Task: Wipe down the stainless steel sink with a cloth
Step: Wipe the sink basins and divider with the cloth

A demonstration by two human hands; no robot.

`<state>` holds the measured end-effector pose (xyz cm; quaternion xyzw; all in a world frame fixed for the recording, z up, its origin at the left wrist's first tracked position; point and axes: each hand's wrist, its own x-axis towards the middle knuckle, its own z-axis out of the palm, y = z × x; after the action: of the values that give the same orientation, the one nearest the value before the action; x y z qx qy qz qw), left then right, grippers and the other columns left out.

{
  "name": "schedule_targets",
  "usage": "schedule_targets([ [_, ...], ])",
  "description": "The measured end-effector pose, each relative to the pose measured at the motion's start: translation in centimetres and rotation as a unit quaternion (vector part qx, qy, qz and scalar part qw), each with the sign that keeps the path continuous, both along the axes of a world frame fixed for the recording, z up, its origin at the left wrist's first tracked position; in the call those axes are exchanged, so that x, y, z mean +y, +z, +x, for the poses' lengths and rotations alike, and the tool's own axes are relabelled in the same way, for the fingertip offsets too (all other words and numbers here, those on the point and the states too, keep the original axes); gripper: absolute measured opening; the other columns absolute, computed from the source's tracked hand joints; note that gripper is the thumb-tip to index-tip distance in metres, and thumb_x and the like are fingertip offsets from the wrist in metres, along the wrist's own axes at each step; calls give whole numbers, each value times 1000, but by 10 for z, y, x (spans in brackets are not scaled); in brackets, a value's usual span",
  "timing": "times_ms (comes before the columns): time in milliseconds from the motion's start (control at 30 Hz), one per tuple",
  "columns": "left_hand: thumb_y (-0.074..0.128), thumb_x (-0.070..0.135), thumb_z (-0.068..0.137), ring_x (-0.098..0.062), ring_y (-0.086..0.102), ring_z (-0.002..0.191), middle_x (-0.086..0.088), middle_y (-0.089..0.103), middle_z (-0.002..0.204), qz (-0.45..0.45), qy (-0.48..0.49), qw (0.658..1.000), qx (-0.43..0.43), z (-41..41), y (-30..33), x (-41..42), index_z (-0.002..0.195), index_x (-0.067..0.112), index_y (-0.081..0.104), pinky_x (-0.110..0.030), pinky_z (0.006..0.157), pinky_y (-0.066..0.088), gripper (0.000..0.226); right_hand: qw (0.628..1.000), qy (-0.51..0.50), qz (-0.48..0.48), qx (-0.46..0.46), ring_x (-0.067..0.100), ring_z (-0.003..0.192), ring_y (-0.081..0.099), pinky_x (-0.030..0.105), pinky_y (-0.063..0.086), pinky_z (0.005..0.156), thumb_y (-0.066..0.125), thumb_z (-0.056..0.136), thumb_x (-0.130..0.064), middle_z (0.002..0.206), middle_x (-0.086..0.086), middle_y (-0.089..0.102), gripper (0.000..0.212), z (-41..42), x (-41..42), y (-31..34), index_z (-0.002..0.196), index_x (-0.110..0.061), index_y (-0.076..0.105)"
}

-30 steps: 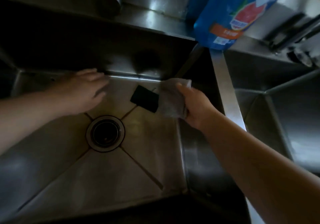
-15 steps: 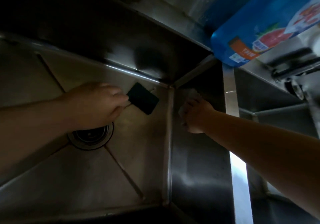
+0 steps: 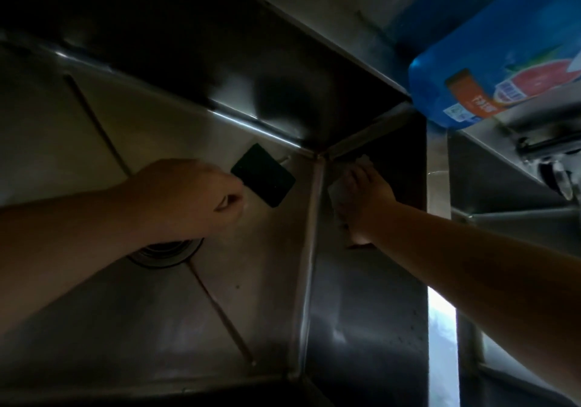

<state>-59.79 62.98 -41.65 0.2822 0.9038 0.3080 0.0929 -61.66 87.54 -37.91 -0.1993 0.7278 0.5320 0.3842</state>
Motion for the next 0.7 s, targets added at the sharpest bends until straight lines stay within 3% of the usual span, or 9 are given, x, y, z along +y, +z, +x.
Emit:
schedule_targets([
  [100, 38, 43, 78, -11, 48, 59, 5, 52, 63, 35, -1, 999, 8, -5, 4, -2, 61, 31, 40, -19, 47, 22, 20, 1000, -13, -19, -22, 39, 141, 12, 52, 2, 114, 43, 86, -54, 152, 20, 18, 76, 14, -1, 3, 147, -14, 19],
  [167, 36, 46, 77, -11, 50, 64, 7, 55, 69, 14, -15, 1000, -9, -7, 4, -3, 68, 34, 46, -21, 50, 29, 17, 998, -34, -54, 28, 36, 139, 18, 49, 6, 114, 40, 89, -50, 149, 17, 27, 68, -1, -2, 0, 144, -13, 25],
  [233, 37, 46, 79, -10, 51, 64, 8, 54, 68, -7, -24, 1000, -17, -3, 1, -3, 71, 34, 49, -21, 51, 31, 19, 996, -50, -51, 60, 33, 142, 13, 47, 3, 116, 35, 93, -49, 153, 14, 20, 66, -21, -2, -3, 147, -13, 20],
  [300, 39, 44, 80, -10, 50, 61, 6, 53, 64, -8, -15, 1000, -6, 2, -3, -5, 68, 32, 49, -19, 50, 31, 20, 997, -53, -46, 28, 30, 144, 7, 48, -1, 116, 29, 97, -44, 156, 8, 13, 61, -33, 3, -8, 148, -15, 15],
  [400, 40, 43, 83, -12, 53, 64, 5, 56, 68, -26, -20, 999, -2, 6, -8, -8, 75, 28, 57, -20, 52, 32, 24, 997, -13, -51, -50, 31, 142, 12, 52, 1, 114, 31, 97, -39, 154, 7, 19, 57, -18, 6, -3, 147, -16, 19],
  [533, 39, 42, 87, -11, 54, 75, 5, 58, 81, -44, -42, 998, -14, 12, -10, -2, 86, 27, 60, -12, 55, 29, 25, 989, -5, -61, -137, 37, 137, 21, 59, 5, 112, 40, 89, -54, 149, 11, 28, 67, 20, -3, 8, 143, -14, 31],
  [600, 38, 42, 86, -12, 55, 76, 4, 60, 82, -27, -42, 999, -20, 15, -6, 2, 88, 27, 60, -15, 56, 32, 27, 988, -5, -50, -144, 37, 137, 22, 57, 5, 113, 39, 90, -55, 149, 12, 29, 66, 24, -4, 8, 142, -15, 33],
  [700, 35, 42, 84, -12, 54, 66, 3, 55, 68, -3, -39, 999, -13, 14, 8, 2, 74, 26, 56, -25, 55, 37, 28, 993, -31, -60, -92, 33, 134, 27, 49, 10, 113, 33, 95, -46, 146, 10, 34, 55, 6, -1, 1, 139, -12, 33],
])
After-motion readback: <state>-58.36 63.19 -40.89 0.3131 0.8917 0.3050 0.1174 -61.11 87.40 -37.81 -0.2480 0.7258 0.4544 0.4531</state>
